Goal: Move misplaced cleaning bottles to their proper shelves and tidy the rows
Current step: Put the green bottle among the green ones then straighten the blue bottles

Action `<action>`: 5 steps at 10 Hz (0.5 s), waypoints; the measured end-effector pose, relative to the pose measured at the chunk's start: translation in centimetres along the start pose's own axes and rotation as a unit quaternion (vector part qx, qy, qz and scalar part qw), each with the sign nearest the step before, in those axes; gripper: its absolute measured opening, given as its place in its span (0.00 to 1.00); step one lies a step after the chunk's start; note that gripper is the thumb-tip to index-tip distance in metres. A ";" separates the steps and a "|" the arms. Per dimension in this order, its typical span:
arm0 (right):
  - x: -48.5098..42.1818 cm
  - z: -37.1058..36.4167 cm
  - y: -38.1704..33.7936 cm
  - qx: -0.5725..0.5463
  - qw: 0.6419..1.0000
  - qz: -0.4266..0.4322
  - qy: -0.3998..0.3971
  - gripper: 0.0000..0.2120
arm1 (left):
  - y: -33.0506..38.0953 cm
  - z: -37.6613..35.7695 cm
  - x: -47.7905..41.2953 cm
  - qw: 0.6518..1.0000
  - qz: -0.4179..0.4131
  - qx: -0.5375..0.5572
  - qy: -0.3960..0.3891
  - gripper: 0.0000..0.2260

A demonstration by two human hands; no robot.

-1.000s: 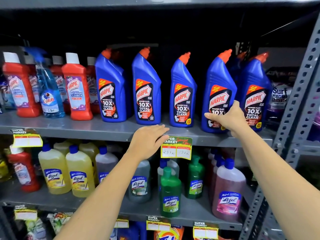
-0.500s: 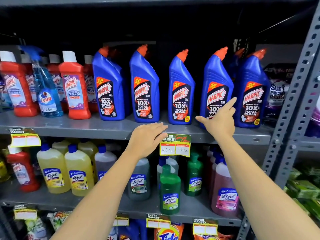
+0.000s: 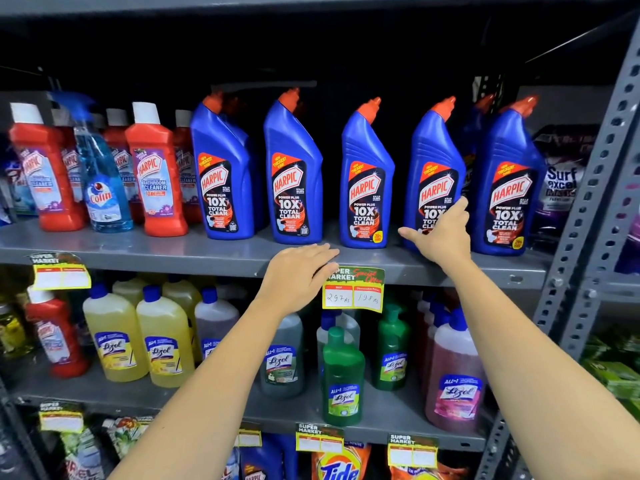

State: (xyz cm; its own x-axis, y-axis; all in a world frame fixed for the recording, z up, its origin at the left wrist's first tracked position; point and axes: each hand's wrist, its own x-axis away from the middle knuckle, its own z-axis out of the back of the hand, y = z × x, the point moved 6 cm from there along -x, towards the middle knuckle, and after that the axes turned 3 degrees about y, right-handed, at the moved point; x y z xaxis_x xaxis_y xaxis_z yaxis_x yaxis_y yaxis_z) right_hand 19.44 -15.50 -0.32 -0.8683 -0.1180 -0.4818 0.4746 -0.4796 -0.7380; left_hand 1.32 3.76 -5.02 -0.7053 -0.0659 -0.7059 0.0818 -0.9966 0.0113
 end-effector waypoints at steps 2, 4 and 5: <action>-0.6 0.1 0.5 -0.029 0.999 0.001 -0.030 0.54 | 0.3 0.2 0.0 1.000 0.000 -0.002 0.001 0.24; -0.3 0.3 0.8 -0.046 0.999 0.003 -0.024 0.55 | 0.5 0.4 0.0 1.000 -0.001 0.001 0.004 0.24; -0.2 0.3 0.9 -0.039 0.999 0.004 -0.033 0.55 | 0.6 0.5 0.0 1.000 0.000 0.000 0.003 0.24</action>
State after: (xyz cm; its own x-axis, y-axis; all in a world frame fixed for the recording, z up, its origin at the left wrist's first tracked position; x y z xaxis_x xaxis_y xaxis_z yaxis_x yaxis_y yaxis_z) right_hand 19.99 -16.18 -0.81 -0.8708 -0.1808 -0.4572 0.4893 -0.4090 -0.7702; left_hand 1.01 3.16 -4.67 -0.7017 -0.0652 -0.7095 0.0819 -0.9966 0.0106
